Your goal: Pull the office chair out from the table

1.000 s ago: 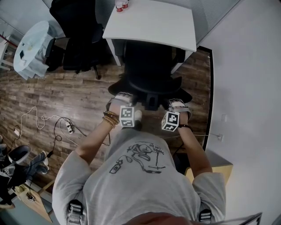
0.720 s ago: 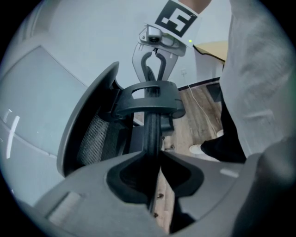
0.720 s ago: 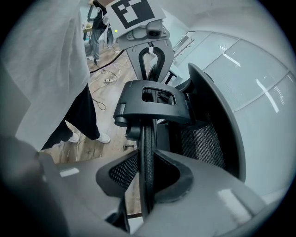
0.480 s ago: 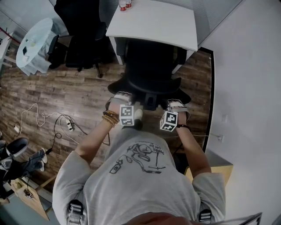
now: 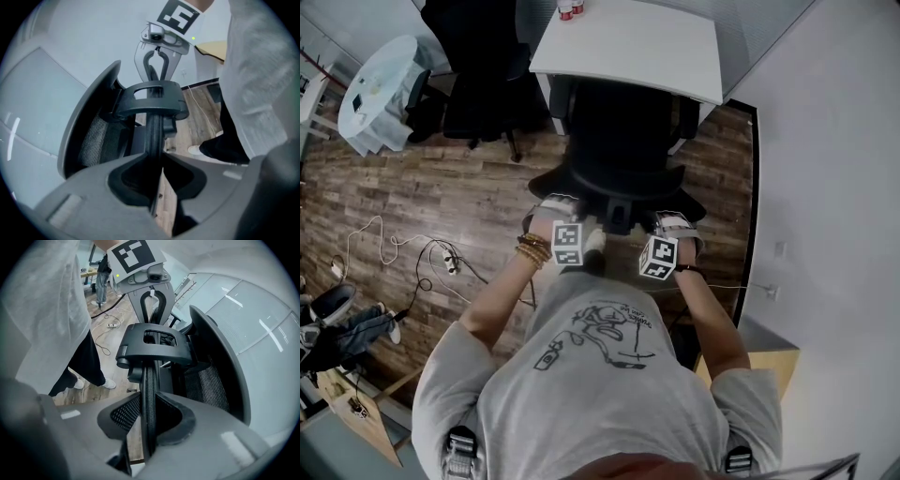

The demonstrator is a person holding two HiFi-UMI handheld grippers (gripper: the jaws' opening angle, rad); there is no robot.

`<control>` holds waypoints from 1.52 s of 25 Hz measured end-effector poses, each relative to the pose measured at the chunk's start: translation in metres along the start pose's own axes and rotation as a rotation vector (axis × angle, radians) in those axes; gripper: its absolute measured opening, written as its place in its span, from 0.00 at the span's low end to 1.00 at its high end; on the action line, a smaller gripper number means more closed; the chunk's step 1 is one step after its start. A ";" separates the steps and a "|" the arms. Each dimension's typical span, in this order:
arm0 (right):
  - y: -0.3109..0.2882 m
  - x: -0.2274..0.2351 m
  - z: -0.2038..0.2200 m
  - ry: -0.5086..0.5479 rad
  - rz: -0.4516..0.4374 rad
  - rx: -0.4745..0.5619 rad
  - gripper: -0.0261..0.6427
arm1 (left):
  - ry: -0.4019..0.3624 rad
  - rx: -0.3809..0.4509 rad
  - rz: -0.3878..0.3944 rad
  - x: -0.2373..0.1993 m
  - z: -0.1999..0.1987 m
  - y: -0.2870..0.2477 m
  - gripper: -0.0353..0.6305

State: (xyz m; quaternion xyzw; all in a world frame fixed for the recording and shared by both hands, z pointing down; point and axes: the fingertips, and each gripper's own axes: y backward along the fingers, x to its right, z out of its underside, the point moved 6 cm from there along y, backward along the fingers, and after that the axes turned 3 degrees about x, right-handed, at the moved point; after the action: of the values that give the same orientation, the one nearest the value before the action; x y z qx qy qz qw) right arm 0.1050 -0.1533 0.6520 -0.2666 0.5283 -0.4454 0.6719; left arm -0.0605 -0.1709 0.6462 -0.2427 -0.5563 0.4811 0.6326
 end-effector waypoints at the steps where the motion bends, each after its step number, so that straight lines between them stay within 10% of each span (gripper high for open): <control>1: 0.002 -0.003 -0.002 0.000 -0.001 0.004 0.19 | 0.001 -0.003 0.001 0.003 0.001 0.002 0.19; 38: 0.089 -0.190 -0.035 0.007 0.011 0.040 0.19 | 0.029 -0.048 -0.004 0.195 -0.034 0.089 0.20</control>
State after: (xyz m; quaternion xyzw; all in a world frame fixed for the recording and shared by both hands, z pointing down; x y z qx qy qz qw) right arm 0.0911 0.0592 0.6574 -0.2487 0.5229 -0.4533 0.6776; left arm -0.0746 0.0453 0.6538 -0.2634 -0.5591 0.4628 0.6355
